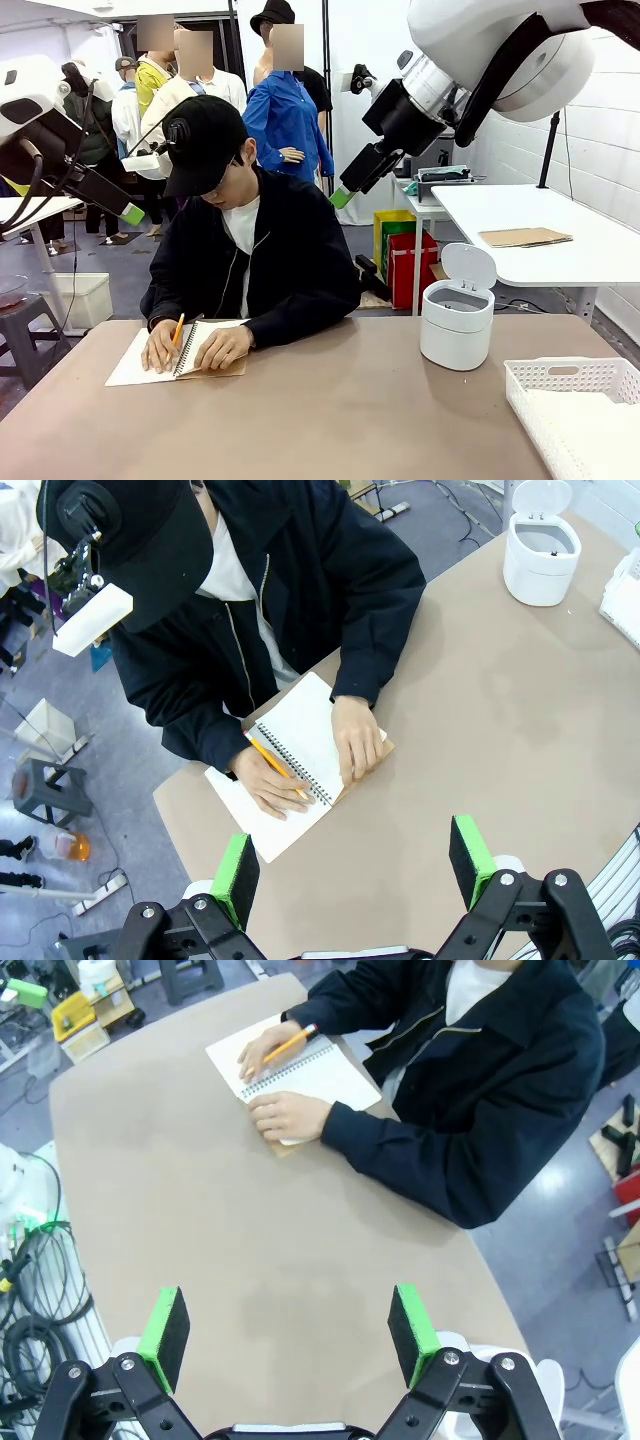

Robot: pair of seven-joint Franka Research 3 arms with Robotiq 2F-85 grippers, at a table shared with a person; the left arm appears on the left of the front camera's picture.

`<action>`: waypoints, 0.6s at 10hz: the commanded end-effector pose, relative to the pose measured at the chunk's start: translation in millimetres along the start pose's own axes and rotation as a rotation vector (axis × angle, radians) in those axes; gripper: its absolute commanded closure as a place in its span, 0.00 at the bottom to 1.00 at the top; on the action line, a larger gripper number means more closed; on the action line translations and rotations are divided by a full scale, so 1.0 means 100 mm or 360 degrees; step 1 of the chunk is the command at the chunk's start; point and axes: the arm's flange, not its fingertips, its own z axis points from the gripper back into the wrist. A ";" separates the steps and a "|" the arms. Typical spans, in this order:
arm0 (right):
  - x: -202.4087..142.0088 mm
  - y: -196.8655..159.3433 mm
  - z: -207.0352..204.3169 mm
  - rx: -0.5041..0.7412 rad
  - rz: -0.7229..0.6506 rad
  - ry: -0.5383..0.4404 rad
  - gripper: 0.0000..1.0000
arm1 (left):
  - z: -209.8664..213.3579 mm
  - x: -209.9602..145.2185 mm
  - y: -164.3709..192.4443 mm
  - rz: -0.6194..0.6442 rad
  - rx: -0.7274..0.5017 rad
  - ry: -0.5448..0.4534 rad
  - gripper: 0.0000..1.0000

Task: Sort the paper based on its condition.
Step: If a person hands you a paper, place it in the Organizing basket , and if it's crumpled, put it in the Trash can.

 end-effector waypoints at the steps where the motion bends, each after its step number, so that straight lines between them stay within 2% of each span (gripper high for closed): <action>1: 0.00 0.00 -0.01 0.0018 -0.0017 -0.0007 0.00 | 0.00 0.00 0.00 0.0004 -0.0002 -0.0002 0.00; 6: 0.00 0.00 -0.01 0.0018 -0.0017 -0.0007 0.00 | 0.00 0.00 0.00 0.0004 -0.0002 -0.0002 0.00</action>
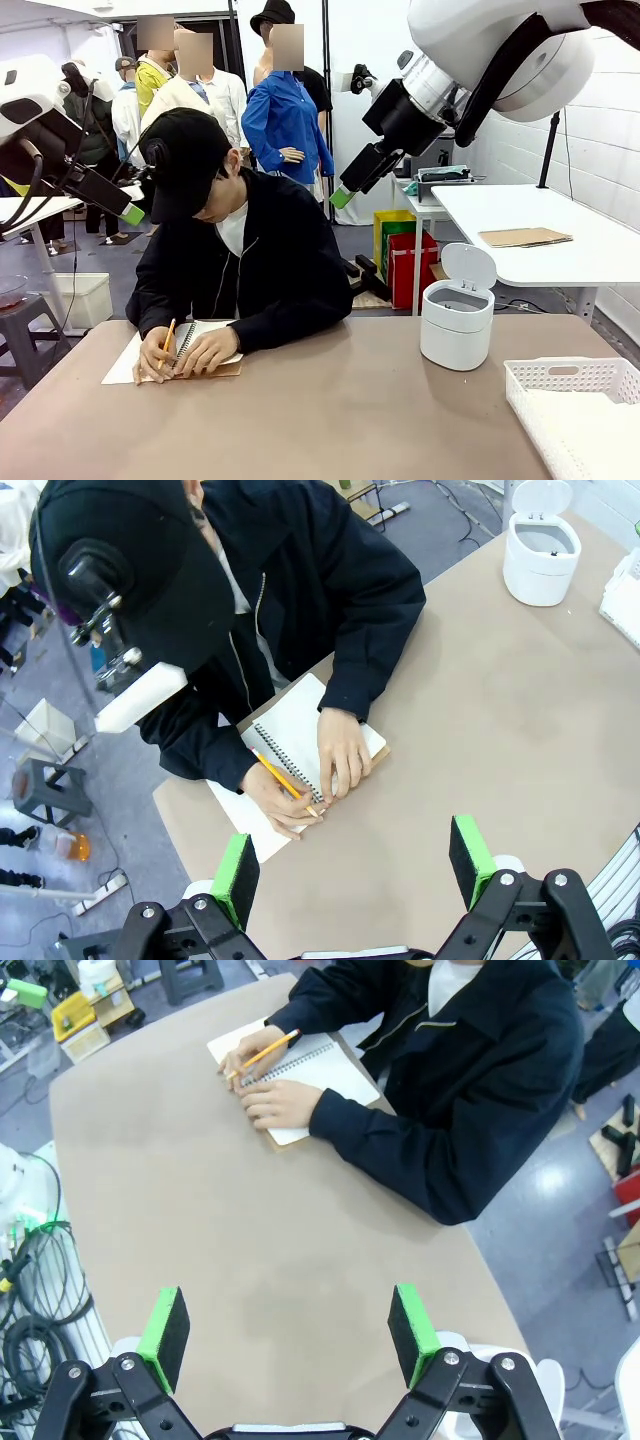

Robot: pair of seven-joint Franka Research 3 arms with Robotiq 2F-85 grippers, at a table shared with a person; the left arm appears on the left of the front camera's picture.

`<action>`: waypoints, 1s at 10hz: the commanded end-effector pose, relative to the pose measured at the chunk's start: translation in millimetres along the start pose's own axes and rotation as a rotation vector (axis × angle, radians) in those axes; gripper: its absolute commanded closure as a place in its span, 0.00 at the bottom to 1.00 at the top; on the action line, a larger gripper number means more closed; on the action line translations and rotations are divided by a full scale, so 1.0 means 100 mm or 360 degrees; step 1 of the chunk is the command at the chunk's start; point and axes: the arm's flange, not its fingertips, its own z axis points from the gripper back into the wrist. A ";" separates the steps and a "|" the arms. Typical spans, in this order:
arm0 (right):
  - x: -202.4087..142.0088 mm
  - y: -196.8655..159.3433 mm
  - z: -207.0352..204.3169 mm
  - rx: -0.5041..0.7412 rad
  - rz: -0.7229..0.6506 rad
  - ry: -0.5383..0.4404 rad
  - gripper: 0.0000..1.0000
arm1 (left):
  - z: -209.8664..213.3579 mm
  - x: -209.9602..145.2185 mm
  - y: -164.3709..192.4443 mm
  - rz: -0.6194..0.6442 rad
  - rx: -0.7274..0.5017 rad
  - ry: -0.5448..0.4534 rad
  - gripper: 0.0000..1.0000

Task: Sort the paper based on its condition.
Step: If a person hands you a paper, place it in the Organizing basket , and if it's crumpled, put it in the Trash can.

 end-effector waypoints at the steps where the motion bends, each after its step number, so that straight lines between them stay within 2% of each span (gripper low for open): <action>1: 0.00 0.00 -0.01 0.0018 -0.0017 -0.0007 0.00 | 0.00 0.00 0.00 0.0004 -0.0002 -0.0002 0.00; 10: 0.00 0.00 -0.01 0.0018 -0.0017 -0.0007 0.00 | 0.00 0.00 0.00 0.0004 -0.0002 -0.0002 0.00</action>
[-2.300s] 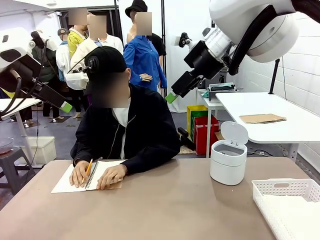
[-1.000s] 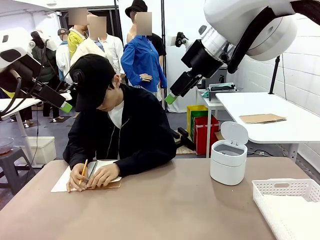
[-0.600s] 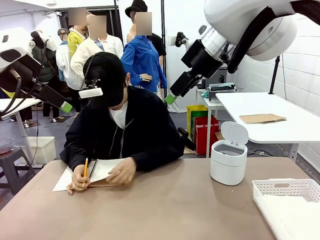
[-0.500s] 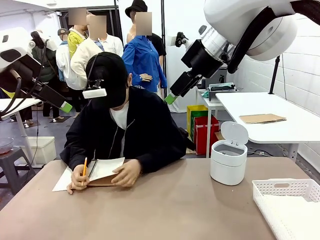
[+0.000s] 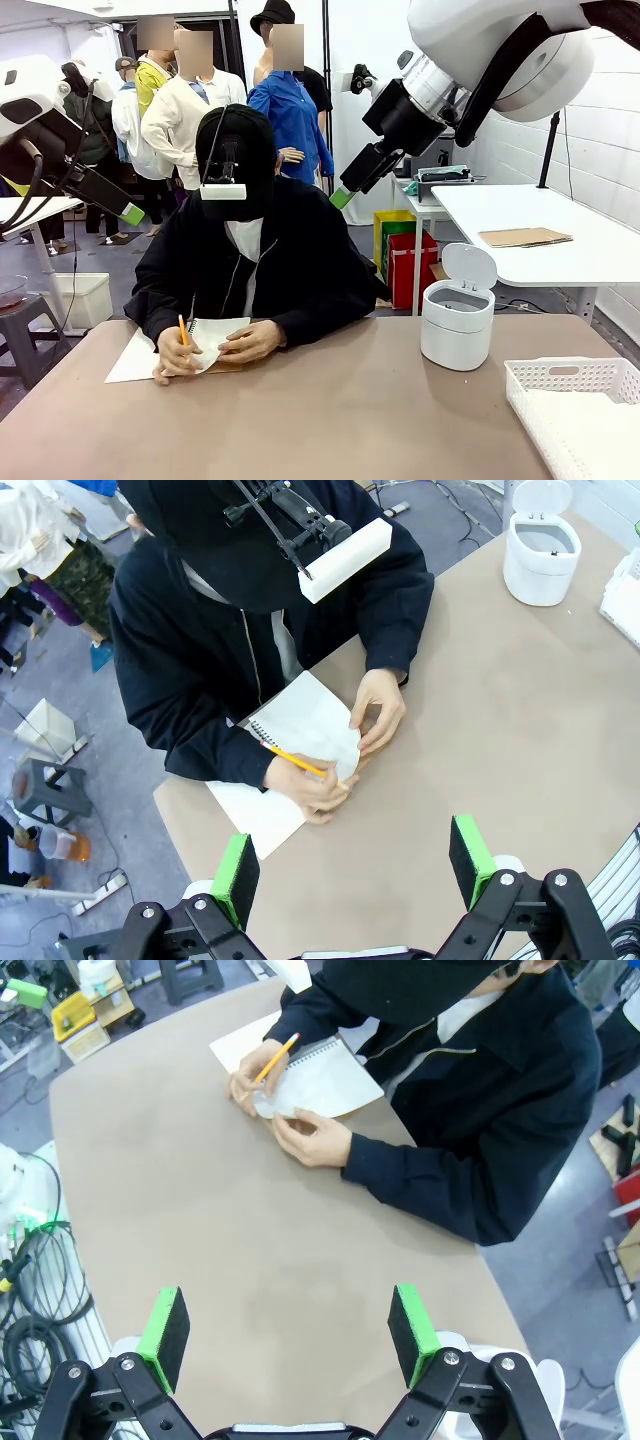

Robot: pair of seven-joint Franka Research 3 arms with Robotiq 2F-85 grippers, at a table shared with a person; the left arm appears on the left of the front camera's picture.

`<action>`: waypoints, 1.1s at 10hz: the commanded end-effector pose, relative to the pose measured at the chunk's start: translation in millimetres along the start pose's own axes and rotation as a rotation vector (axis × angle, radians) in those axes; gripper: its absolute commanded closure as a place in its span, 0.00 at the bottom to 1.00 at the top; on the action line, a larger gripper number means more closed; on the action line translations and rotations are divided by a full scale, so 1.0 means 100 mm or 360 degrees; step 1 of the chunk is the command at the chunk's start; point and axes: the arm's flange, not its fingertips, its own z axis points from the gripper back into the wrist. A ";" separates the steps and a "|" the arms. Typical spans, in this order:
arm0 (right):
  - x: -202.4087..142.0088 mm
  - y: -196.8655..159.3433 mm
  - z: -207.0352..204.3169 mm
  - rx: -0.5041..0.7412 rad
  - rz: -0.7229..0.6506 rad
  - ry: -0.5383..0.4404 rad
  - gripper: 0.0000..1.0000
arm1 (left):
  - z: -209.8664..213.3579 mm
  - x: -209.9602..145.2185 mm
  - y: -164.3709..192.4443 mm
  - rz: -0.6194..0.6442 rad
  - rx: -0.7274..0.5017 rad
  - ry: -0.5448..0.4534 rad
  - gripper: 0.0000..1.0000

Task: Sort the paper based on its condition.
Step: If a person hands you a paper, place it in the Organizing basket , and if it's crumpled, put it in the Trash can.

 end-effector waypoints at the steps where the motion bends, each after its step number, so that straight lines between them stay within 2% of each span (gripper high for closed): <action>1: 0.00 0.00 -0.01 0.0018 -0.0017 -0.0007 0.00 | 0.00 0.00 0.00 0.0004 -0.0002 -0.0002 0.00; 11: 0.00 0.00 -0.01 0.0018 -0.0017 -0.0007 0.00 | 0.00 0.00 0.00 0.0004 -0.0002 -0.0002 0.00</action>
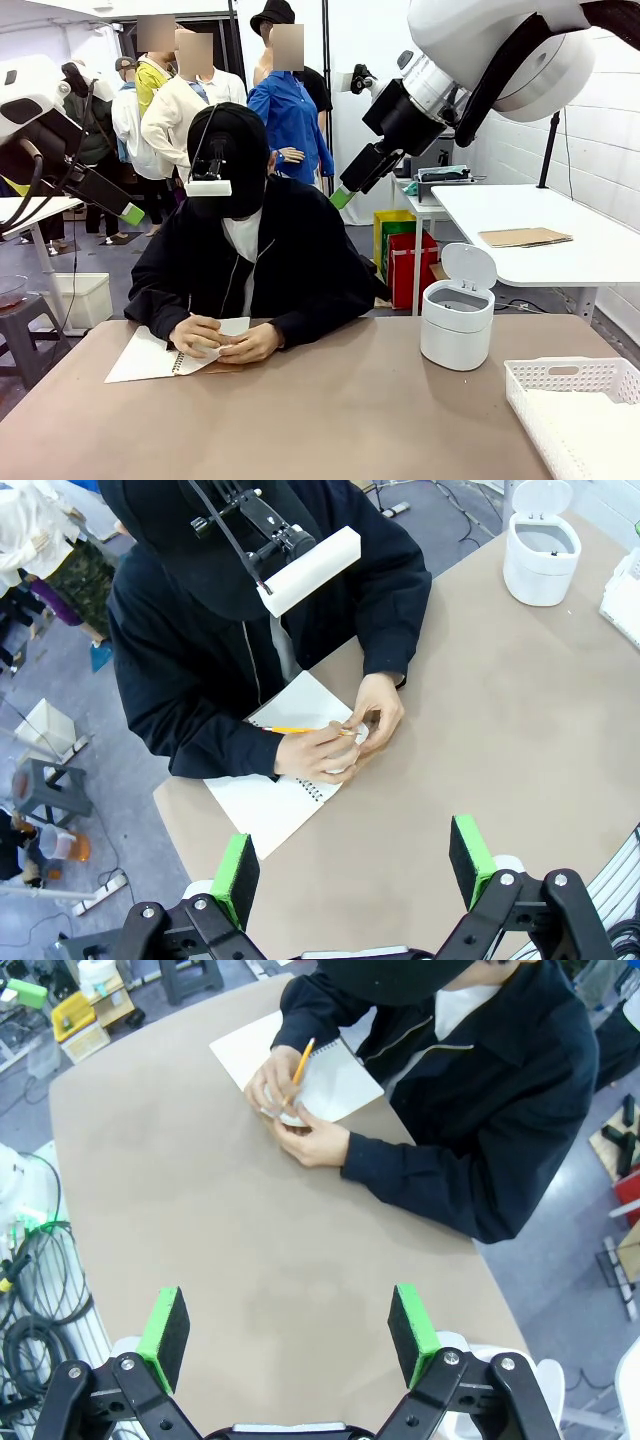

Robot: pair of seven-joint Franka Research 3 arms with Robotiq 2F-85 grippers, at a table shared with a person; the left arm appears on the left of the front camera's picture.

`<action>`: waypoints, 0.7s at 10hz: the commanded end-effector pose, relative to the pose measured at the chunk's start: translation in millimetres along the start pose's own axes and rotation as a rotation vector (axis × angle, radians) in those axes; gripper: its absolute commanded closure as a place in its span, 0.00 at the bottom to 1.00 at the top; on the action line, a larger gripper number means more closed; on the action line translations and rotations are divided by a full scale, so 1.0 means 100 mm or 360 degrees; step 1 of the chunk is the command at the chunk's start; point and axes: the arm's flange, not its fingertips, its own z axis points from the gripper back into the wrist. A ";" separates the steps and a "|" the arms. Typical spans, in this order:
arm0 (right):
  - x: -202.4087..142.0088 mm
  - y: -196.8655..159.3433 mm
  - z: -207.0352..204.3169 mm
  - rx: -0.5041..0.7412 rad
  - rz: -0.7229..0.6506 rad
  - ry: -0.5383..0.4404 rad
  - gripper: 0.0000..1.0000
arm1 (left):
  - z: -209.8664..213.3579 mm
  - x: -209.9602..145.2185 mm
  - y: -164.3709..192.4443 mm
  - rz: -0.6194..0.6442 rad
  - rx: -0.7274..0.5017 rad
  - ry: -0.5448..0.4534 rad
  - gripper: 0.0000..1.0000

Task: Sort the paper based on its condition.
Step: If a person hands you a paper, place it in the Organizing basket , and if it's crumpled, put it in the Trash can.

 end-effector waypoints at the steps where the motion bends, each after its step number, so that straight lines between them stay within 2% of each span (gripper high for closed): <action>1: 0.00 0.00 -0.01 0.0018 -0.0017 -0.0007 0.00 | 0.00 0.00 0.00 0.0004 -0.0002 -0.0002 0.00; 7: 0.00 0.00 -0.01 0.0018 -0.0017 -0.0007 0.00 | 0.00 0.00 0.00 0.0004 -0.0002 -0.0002 0.00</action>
